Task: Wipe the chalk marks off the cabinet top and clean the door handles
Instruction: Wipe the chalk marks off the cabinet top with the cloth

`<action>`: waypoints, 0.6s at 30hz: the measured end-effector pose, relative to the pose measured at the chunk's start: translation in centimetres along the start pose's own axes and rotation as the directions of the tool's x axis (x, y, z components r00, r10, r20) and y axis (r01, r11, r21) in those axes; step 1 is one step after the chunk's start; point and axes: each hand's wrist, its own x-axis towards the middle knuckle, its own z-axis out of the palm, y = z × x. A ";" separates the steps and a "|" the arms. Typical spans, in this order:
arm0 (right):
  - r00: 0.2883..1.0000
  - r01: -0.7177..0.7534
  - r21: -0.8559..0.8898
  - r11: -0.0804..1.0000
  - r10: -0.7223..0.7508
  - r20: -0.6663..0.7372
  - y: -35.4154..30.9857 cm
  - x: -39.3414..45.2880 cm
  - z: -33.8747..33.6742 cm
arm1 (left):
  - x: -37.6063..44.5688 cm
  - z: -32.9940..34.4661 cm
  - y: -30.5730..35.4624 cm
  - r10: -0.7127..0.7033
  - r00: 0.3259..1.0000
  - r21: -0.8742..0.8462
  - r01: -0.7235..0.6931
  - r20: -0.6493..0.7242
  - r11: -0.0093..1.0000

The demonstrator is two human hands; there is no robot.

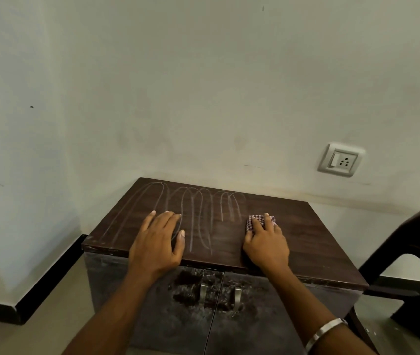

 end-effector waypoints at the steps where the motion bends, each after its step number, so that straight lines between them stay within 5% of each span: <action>1: 1.000 0.002 0.002 1.000 -0.002 0.001 -0.7 0.1 0.1 | 0.0 0.0 0.0 -0.001 1.000 -0.001 0.001 -0.002 1.000; 12: 0.977 0.210 0.073 0.975 -0.212 0.021 -6.5 0.9 1.6 | -0.2 -0.2 0.0 -0.012 1.000 0.000 0.012 -0.010 1.000; 18: 0.997 0.082 0.020 0.996 -0.083 0.011 -0.7 2.8 0.4 | -0.2 -0.1 0.0 -0.013 1.000 -0.017 0.013 -0.016 1.000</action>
